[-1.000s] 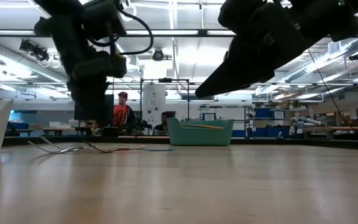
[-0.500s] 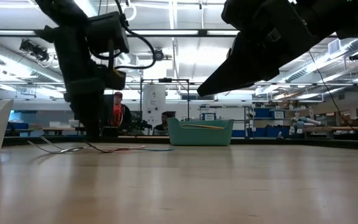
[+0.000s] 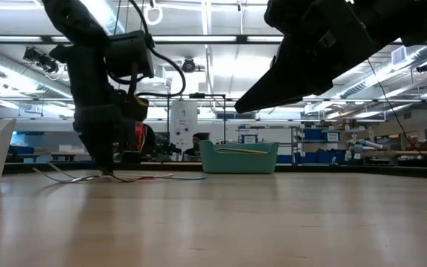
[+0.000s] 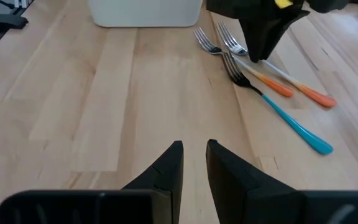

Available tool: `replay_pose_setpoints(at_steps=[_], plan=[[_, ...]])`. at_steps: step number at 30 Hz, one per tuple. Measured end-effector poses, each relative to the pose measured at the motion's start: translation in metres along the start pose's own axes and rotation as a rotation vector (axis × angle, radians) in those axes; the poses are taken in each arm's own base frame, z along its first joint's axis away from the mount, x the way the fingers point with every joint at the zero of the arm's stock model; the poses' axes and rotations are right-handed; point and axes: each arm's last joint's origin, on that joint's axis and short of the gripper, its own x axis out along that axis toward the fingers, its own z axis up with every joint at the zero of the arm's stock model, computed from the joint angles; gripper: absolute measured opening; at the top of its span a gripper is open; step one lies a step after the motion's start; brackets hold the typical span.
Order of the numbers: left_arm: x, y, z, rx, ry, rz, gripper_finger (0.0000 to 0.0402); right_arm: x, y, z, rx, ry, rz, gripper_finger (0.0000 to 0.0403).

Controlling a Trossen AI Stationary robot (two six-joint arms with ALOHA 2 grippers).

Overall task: Sort silverware by color (type)
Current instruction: Put the left orange fork into the gray bin

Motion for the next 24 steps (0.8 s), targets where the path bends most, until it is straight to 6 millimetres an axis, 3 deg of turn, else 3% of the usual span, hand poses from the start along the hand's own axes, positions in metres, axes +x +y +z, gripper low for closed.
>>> replay_pose_setpoints(at_steps=[7, 13, 24], plan=[[0.004, 0.007, -0.003, -0.007, 0.001, -0.040, 0.0074, 0.000, -0.001, 0.000, -0.006, -0.003, -0.002, 0.0077], [0.005, 0.007, -0.003, 0.044, -0.001, -0.035, 0.0017, 0.000, -0.001, 0.001, -0.018, -0.008, -0.022, 0.0077], [-0.008, 0.008, 0.005, 0.092, -0.128, 0.050, 0.0016, 0.005, -0.014, 0.004, -0.026, -0.019, -0.077, 0.0077]])
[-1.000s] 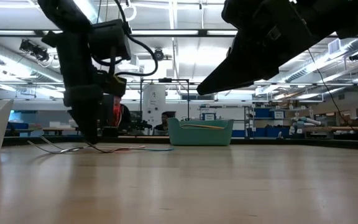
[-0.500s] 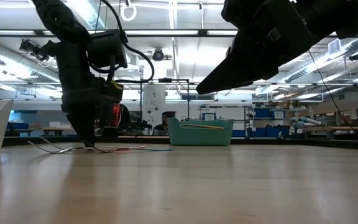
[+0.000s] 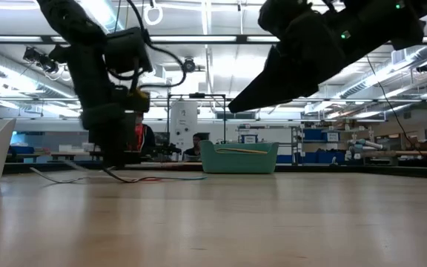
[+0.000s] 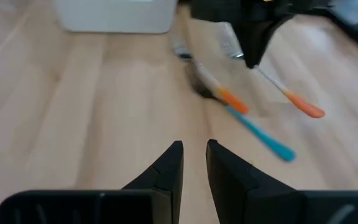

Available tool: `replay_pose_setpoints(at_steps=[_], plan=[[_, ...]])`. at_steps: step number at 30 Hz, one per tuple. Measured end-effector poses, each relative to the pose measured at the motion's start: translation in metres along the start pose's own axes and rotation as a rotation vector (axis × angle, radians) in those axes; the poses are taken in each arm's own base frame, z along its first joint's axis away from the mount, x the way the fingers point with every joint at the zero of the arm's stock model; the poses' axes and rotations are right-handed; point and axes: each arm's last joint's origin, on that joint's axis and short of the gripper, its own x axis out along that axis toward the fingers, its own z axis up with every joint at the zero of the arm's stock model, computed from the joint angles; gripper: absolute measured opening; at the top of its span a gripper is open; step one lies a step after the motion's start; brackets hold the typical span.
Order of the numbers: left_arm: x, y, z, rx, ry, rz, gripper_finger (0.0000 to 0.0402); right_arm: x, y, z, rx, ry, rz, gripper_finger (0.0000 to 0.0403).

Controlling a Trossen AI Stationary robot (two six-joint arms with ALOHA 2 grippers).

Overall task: Sort silverware by color (type)
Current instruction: Put the left orange fork into the gray bin

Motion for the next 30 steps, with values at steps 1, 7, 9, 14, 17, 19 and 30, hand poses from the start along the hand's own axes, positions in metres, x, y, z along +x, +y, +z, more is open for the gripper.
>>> replay_pose_setpoints(at_steps=[1, 7, 9, 14, 17, 19, 30], plan=[[-0.002, -0.002, 0.002, 0.005, -0.029, 0.004, 0.0015, 0.001, -0.002, 0.001, 0.006, -0.007, -0.019, 0.0077], [-0.010, -0.017, 0.018, 0.087, -0.254, 0.042, 0.0014, 0.006, -0.017, 0.005, 0.048, -0.042, -0.141, 0.0078], [-0.013, -0.023, 0.024, 0.116, -0.346, 0.061, 0.0015, 0.008, -0.023, 0.008, 0.073, -0.060, -0.174, 0.0082], [-0.021, -0.031, 0.036, 0.147, -0.516, 0.117, 0.0017, 0.012, -0.036, 0.013, 0.117, -0.103, -0.245, 0.0111], [-0.024, -0.033, 0.041, 0.138, -0.567, 0.109, 0.0017, 0.013, -0.040, 0.016, 0.067, -0.117, -0.260, 0.0133], [-0.024, -0.033, 0.041, 0.135, -0.573, 0.108, 0.0018, 0.013, -0.040, 0.021, -0.014, -0.110, -0.265, 0.0144], [-0.025, -0.030, 0.048, -0.037, -0.591, -0.134, 0.0019, 0.013, -0.039, 0.049, -0.664, 0.160, -0.369, 0.0149]])
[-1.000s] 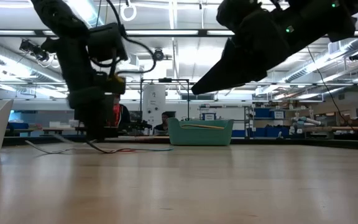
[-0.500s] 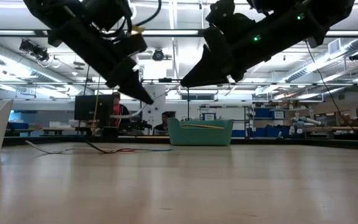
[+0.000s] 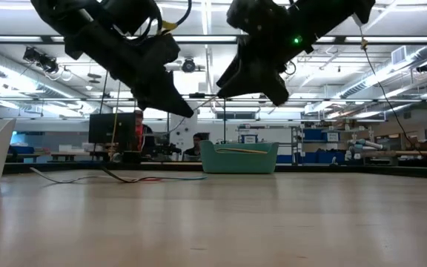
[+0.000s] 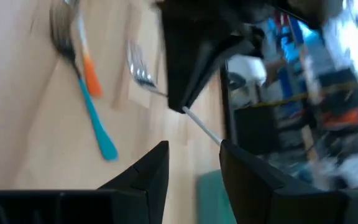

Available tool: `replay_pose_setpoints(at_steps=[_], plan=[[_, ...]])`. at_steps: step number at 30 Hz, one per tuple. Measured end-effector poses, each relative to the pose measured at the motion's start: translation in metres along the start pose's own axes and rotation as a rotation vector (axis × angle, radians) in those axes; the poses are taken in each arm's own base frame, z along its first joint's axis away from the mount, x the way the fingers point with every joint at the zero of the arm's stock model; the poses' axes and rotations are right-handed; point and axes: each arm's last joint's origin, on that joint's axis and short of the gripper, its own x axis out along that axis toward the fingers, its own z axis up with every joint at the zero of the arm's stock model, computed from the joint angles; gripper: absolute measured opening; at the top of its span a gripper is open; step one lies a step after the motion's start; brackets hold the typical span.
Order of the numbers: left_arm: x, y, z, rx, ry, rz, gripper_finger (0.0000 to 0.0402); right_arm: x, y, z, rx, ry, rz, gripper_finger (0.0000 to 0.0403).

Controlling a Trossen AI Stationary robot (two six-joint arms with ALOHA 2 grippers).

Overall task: Sort silverware by color (type)
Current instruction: Put the left orange fork into the gray bin

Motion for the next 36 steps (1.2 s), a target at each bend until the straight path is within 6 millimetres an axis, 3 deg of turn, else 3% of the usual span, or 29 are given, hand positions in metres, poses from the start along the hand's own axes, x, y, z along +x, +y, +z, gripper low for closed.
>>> replay_pose_setpoints(at_steps=[7, 13, 23, 36], plan=[[0.000, -0.002, 0.008, -0.098, -0.052, -0.131, 0.0020, 0.000, -0.001, 0.000, -0.371, 0.025, -0.028, 0.0148], [0.000, 0.000, 0.009, -0.126, -0.050, -0.146, 0.0020, 0.001, -0.004, 0.002, -0.573, 0.024, -0.055, 0.0148], [0.000, 0.001, 0.016, -0.180, -0.114, -0.161, 0.0020, 0.011, -0.014, -0.002, -0.634, 0.000, -0.049, 0.0124], [0.000, 0.001, 0.020, -0.246, -0.154, -0.173, 0.0021, 0.020, -0.026, -0.004, -0.696, -0.026, -0.070, 0.0042]])
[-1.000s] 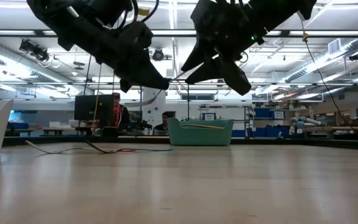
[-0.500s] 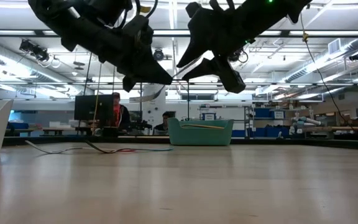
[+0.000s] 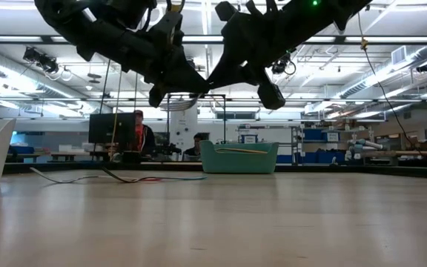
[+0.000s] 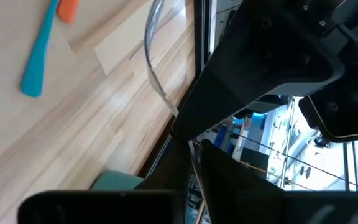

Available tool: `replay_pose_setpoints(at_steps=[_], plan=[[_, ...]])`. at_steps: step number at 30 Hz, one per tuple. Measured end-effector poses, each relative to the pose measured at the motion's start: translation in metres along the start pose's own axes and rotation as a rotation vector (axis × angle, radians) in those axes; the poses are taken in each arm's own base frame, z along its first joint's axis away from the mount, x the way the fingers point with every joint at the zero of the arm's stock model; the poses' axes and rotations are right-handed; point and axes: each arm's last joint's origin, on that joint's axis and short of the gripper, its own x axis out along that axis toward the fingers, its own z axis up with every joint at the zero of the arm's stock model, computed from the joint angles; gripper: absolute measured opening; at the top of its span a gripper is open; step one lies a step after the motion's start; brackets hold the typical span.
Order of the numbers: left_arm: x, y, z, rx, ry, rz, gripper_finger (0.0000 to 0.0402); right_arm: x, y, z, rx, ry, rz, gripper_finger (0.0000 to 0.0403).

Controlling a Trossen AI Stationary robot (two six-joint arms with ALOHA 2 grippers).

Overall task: Sort silverware by color (type)
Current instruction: Put the left orange fork into the gray bin

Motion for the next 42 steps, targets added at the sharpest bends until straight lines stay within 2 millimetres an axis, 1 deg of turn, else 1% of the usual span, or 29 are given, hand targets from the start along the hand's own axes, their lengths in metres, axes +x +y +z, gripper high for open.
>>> replay_pose_setpoints(at_steps=[9, 19, 21, 27, 29, 31, 35, 42], plan=[[0.000, 0.000, 0.001, 0.002, -0.008, -0.005, 0.0021, 0.001, 0.001, -0.001, -0.003, 0.020, 0.002, 0.0008], [0.000, -0.001, 0.002, 0.071, -0.014, -0.020, 0.0025, -0.003, 0.002, 0.003, -0.013, 0.026, 0.000, 0.0005], [0.000, -0.002, 0.002, 0.095, -0.016, -0.031, 0.0041, -0.003, 0.002, 0.002, -0.011, 0.033, -0.002, 0.0005], [0.000, -0.003, 0.002, 0.103, -0.012, -0.055, 0.0140, -0.004, 0.002, 0.004, -0.009, 0.030, -0.003, 0.0004], [0.000, -0.003, 0.002, 0.110, -0.009, -0.059, 0.0166, -0.005, 0.002, 0.004, -0.006, 0.030, -0.003, 0.0003], [-0.001, -0.003, 0.002, 0.142, -0.002, -0.056, 0.0184, -0.005, 0.002, 0.004, 0.004, 0.041, -0.005, 0.0004], [-0.006, -0.003, 0.002, 0.212, 0.025, -0.039, 0.0195, -0.006, 0.003, 0.004, 0.021, 0.084, -0.008, 0.0004], [-0.010, -0.001, 0.002, 0.322, 0.048, 0.011, 0.0187, -0.014, 0.012, 0.011, 0.074, 0.089, 0.038, 0.0005]])
